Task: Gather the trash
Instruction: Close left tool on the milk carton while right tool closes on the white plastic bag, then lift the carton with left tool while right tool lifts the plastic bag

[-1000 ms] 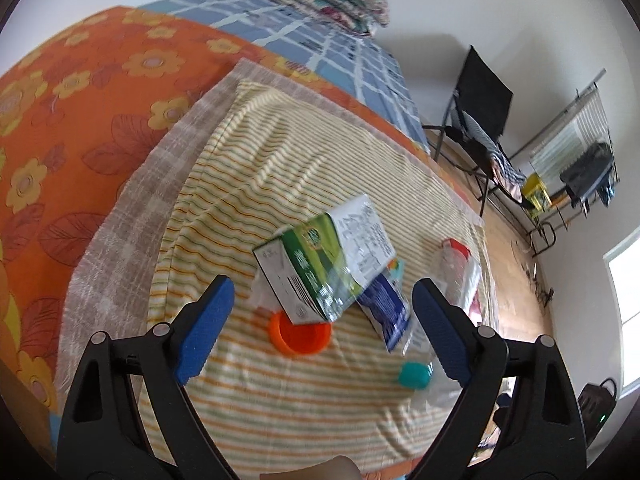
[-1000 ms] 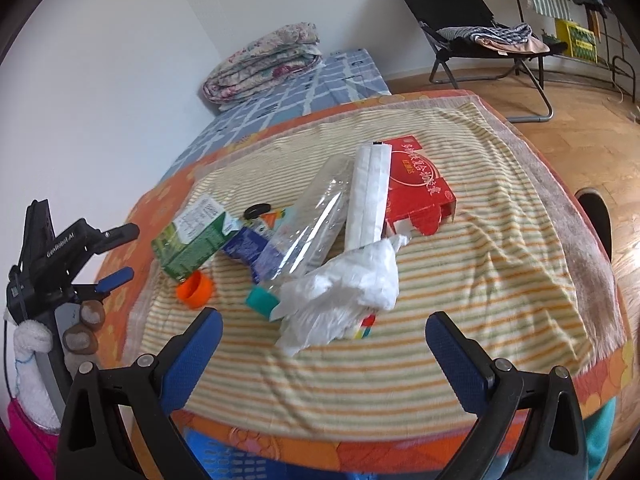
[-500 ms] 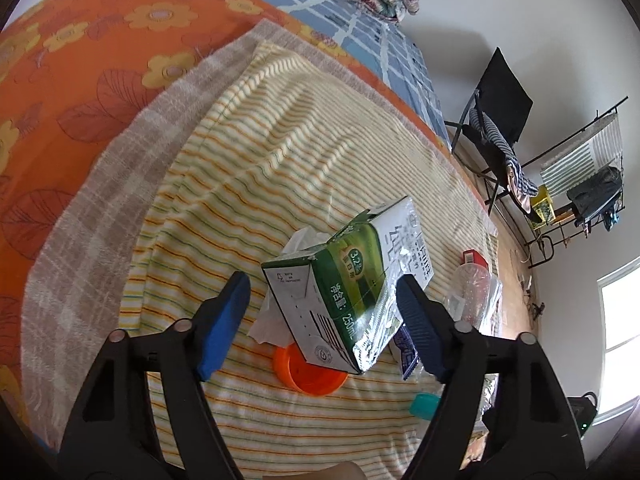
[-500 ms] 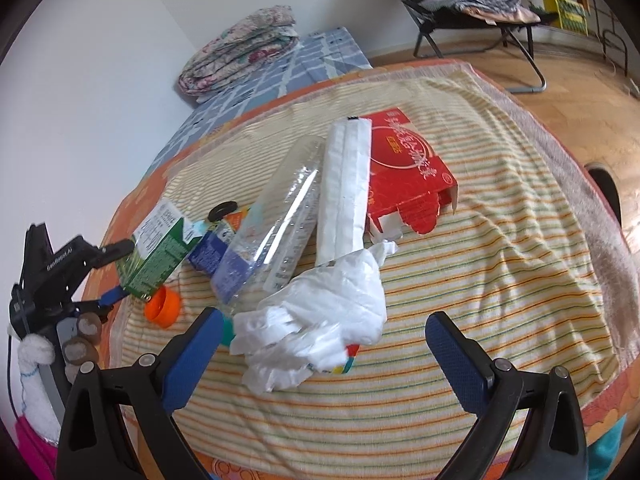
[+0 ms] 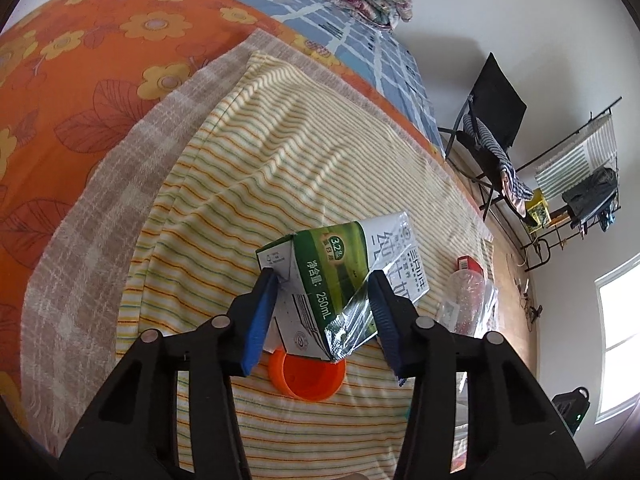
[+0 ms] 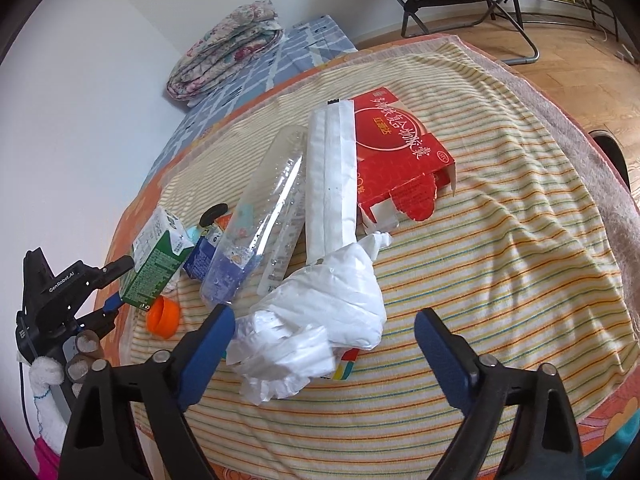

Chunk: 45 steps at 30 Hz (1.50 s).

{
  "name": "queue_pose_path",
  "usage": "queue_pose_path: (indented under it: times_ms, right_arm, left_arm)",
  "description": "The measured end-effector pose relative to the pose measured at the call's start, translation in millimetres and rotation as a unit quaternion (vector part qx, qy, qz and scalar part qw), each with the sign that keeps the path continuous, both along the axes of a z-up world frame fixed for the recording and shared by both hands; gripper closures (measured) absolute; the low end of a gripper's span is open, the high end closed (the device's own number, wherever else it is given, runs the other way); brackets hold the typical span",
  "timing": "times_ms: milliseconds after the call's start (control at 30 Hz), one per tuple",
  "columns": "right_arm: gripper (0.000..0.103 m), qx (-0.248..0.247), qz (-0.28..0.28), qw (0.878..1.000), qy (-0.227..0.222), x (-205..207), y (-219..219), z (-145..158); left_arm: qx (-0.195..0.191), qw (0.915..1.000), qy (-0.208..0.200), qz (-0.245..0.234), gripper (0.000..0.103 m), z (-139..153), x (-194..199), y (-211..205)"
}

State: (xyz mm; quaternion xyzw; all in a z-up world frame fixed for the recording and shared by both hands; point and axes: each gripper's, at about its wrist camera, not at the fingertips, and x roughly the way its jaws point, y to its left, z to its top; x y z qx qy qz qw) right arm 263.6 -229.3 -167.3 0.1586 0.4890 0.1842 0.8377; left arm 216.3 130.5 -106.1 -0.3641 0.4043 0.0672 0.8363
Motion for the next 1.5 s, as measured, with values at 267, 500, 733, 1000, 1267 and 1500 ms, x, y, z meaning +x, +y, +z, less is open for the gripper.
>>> queue_pose_path:
  times_ms: [267,500,733,1000,1267,1500]
  right_arm:
    - [0.037,0.002,0.004,1.000,-0.005,-6.1,0.0,5.9]
    - [0.061,-0.001,0.014,1.000,-0.021,-10.5,1.2,13.8]
    - [0.076,0.001,0.021,0.999,-0.035,-16.8,0.6,19.9]
    - [0.076,-0.001,0.029,0.999,-0.040,-23.7,0.9,25.6]
    - [0.076,0.002,0.035,0.999,-0.041,-29.4,4.8,28.3]
    - [0.076,0.002,0.043,0.998,-0.042,-27.8,6.2,30.7]
  left_arm:
    - [0.033,0.9993,-0.005,-0.014,0.061,10.7,-1.5,-7.3]
    - [0.027,0.9993,-0.019,-0.019,0.068,21.5,-13.0,-4.5]
    - [0.051,0.9976,-0.032,-0.033,0.071,38.0,-22.4,-5.8]
    - [0.028,0.9947,0.019,-0.097,0.059,23.3,-34.9,-19.6]
    - [0.047,0.9973,0.025,-0.051,0.035,18.3,-34.9,-7.6]
    - [0.033,0.9993,0.016,-0.006,0.035,22.9,-20.7,13.0]
